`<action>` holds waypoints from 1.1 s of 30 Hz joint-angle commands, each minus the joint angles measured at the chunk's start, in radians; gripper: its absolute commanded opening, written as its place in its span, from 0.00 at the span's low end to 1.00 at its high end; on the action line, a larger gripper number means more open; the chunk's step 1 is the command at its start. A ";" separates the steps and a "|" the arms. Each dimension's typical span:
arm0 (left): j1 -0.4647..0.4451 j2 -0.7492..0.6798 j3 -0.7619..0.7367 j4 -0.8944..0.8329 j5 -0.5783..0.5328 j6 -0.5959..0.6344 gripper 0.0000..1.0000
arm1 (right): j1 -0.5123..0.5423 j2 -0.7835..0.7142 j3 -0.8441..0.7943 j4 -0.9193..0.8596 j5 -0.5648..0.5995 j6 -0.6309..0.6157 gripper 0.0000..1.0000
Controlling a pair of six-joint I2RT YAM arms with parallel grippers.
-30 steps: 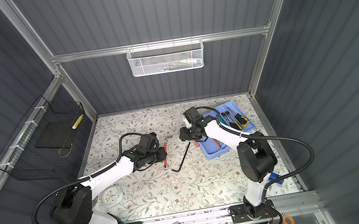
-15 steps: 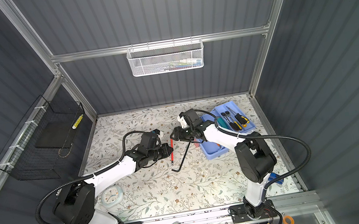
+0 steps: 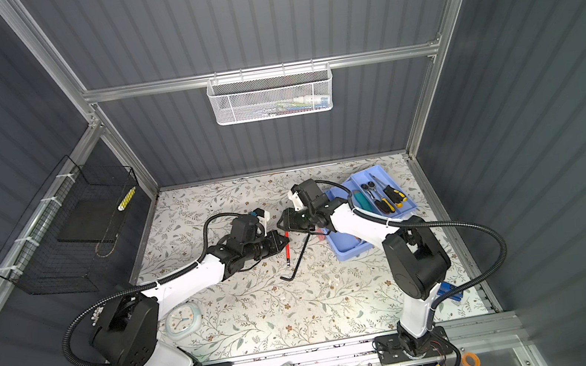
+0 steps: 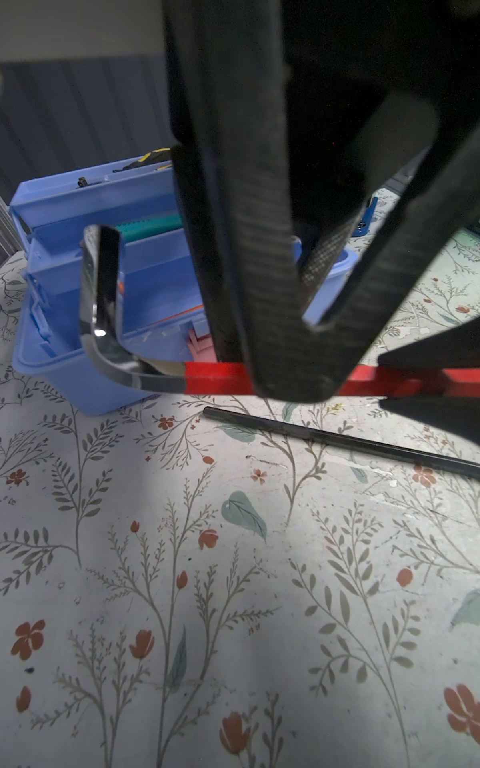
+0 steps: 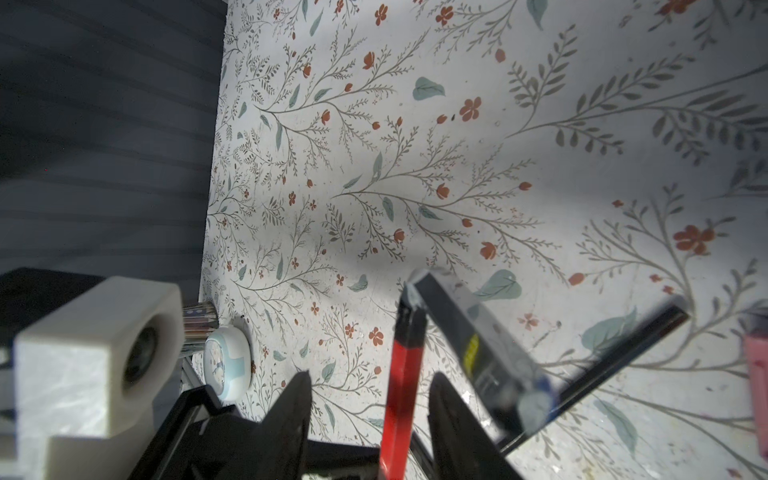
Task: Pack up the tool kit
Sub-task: 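Hand the red hex key from the left gripper to the right gripper, then carry the red key into the tray while the left lowers to the black key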
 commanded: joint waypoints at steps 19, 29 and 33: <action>-0.005 -0.022 -0.003 0.136 0.080 -0.051 0.32 | 0.000 -0.020 0.053 -0.103 0.044 -0.081 0.00; -0.004 -0.065 -0.003 -0.070 -0.049 0.052 0.79 | -0.081 -0.089 0.095 -0.311 0.221 -0.251 0.00; -0.006 -0.006 0.022 -0.184 -0.080 0.106 0.79 | -0.120 -0.087 0.138 -0.417 0.334 -0.347 0.00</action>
